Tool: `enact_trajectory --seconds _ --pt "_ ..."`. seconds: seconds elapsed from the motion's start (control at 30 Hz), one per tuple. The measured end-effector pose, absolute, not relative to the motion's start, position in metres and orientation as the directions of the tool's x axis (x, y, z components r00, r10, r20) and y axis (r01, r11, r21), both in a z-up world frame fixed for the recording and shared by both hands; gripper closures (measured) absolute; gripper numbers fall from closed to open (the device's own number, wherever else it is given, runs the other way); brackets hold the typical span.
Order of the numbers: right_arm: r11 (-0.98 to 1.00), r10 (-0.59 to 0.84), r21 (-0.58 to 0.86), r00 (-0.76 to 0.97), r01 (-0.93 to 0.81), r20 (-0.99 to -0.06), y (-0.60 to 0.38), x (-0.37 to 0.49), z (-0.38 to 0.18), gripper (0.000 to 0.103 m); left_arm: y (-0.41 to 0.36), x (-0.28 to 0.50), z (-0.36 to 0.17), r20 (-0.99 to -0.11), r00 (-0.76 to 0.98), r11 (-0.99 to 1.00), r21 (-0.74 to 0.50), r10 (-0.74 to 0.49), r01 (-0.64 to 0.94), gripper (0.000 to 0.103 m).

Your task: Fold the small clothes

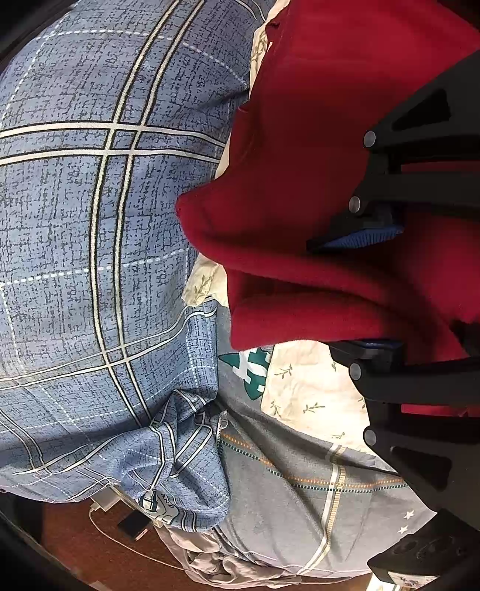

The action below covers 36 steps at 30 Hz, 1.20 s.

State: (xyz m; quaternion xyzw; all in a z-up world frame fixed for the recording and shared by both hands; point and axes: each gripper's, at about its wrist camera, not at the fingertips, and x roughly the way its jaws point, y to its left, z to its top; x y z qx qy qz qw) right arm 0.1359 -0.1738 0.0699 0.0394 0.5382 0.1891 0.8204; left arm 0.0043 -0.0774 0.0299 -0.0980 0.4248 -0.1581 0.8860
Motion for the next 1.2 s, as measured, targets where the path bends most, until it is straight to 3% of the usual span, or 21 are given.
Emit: enact_trajectory --seconds 0.27,0.43,0.5,0.57,0.73,0.97,1.2 --pt "0.928 0.347 0.262 0.356 -0.265 -0.868 -0.172 0.135 0.069 0.064 -0.076 0.001 0.032 -0.72 0.591 0.931 -0.306 -0.364 0.201 0.034" --pt "0.928 0.34 0.244 0.375 -0.28 -0.862 -0.171 0.13 0.073 0.071 -0.076 0.001 0.032 -0.719 0.594 0.932 -0.302 -0.36 0.2 0.035" --pt "0.929 0.335 0.232 0.386 -0.289 -0.86 -0.17 0.127 0.077 0.074 -0.078 -0.001 0.033 -0.718 0.593 0.931 -0.304 -0.365 0.205 0.041" --pt "0.929 0.332 0.223 0.397 -0.295 -0.856 -0.171 0.125 0.081 0.076 -0.08 -0.002 0.035 -0.715 0.587 0.925 -0.312 -0.38 0.219 0.056" --pt "0.924 0.349 0.23 0.429 -0.306 -0.833 -0.183 0.113 0.1 0.078 -0.092 -0.014 0.047 -0.704 0.598 0.923 -0.295 -0.384 0.246 0.073" --pt "0.918 0.374 0.241 0.482 -0.315 -0.792 -0.227 0.089 0.141 0.08 -0.118 -0.031 0.083 -0.679 0.609 0.912 -0.292 -0.409 0.286 0.075" --pt "0.942 0.329 0.225 0.565 -0.248 -0.756 -0.292 0.066 0.174 0.085 -0.193 -0.046 0.12 -0.661 0.587 0.874 -0.249 -0.468 0.417 0.075"
